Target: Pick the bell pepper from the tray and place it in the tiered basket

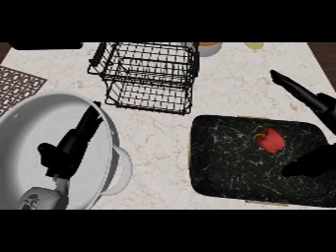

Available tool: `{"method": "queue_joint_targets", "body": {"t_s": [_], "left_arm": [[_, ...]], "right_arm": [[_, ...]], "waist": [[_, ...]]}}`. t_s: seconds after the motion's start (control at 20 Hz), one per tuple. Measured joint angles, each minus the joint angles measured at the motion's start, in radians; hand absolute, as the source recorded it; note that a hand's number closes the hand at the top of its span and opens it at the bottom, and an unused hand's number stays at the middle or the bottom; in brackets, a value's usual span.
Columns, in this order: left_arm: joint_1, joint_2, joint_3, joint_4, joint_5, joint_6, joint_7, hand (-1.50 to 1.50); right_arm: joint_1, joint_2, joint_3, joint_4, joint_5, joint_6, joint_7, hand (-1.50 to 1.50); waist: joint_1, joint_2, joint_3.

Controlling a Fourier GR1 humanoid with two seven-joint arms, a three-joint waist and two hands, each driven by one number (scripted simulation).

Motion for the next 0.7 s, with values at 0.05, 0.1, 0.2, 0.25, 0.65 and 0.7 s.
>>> {"method": "queue_joint_targets", "body": {"t_s": [0.05, 0.1, 0.2, 0.25, 0.65, 0.7], "left_arm": [[0.001, 0.002, 0.002, 0.0, 0.0, -0.002, -0.003, 0.0], [0.002, 0.004, 0.005, 0.001, 0.001, -0.003, -0.005, 0.0], [0.002, 0.0, 0.005, 0.006, -0.001, -0.003, -0.007, 0.0], [0.005, -0.001, 0.004, 0.004, -0.002, -0.004, -0.01, 0.0], [0.011, -0.024, 0.001, 0.005, -0.019, -0.018, -0.046, 0.0], [0.01, -0.025, 0.003, 0.002, -0.021, -0.023, -0.045, 0.0]], "right_arm": [[-0.006, -0.05, 0.003, -0.017, 0.04, 0.014, 0.016, -1.5], [-0.008, -0.1, 0.006, -0.034, 0.077, 0.03, 0.029, -1.5], [-0.017, -0.19, 0.016, -0.074, 0.154, 0.058, 0.063, -1.5], [-0.016, -0.23, 0.022, -0.099, 0.187, 0.074, 0.077, -1.5], [0.101, -0.361, 0.02, -0.358, 0.303, 0.177, 0.248, -1.5], [0.118, -0.356, 0.013, -0.374, 0.319, 0.185, 0.26, -1.5]], "waist": [[-0.001, -0.001, -0.001], [-0.003, -0.001, -0.001], [-0.006, -0.002, -0.001], [-0.006, -0.002, -0.001], [0.003, 0.002, 0.003], [0.006, 0.003, 0.003]]}}
